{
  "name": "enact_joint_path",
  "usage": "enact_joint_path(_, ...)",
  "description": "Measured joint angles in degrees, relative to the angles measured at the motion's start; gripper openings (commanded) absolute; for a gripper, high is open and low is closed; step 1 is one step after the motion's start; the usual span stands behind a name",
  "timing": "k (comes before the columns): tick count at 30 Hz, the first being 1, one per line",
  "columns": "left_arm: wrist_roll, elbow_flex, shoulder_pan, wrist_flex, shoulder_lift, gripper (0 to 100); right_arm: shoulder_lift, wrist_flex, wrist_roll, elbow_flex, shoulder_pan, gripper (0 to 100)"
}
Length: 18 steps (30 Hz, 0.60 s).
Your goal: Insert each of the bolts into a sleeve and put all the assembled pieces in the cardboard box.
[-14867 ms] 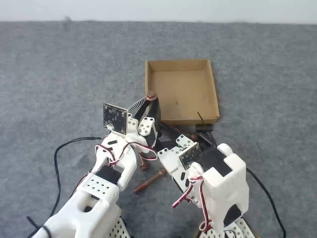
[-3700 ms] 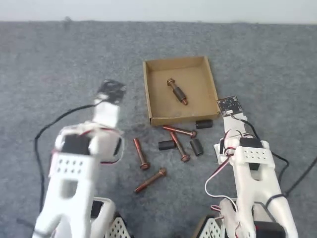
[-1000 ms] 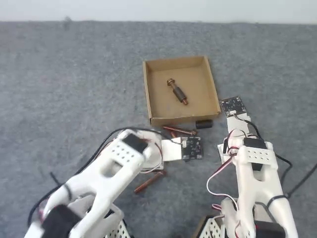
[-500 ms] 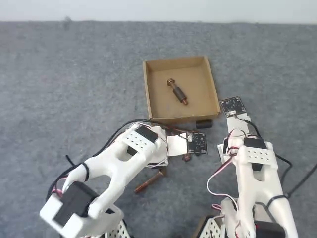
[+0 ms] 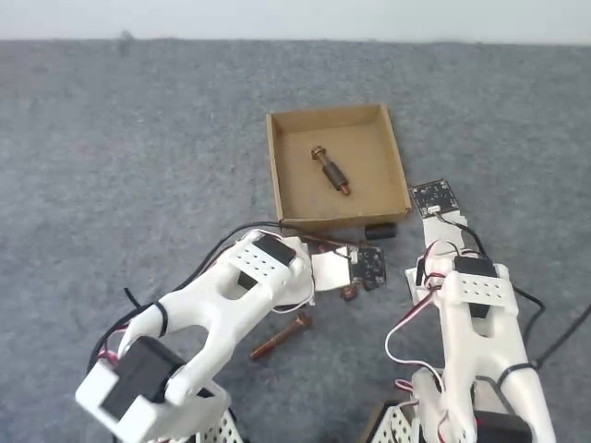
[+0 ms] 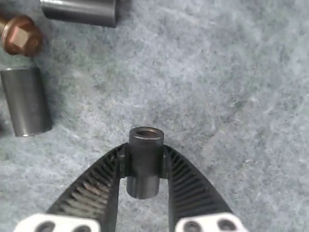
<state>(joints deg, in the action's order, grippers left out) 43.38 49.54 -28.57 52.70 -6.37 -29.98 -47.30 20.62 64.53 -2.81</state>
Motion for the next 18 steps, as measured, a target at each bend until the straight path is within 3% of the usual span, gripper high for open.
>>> enact_joint_path(5, -8.62, 0.0, 0.0, 0.09, 0.0, 1, 0.0, 0.26, 0.0, 0.0, 0.0, 0.6)
enact_joint_path(13, -21.8, -3.43, 0.09, 7.38, -0.7, 1, 0.0, 0.35, 0.0, 0.0, 0.0, 0.6)
enact_joint_path(18, -27.16, -3.25, 5.45, 7.12, -8.18, 1, 0.0, 0.35, 0.0, 0.0, 0.0, 0.6)
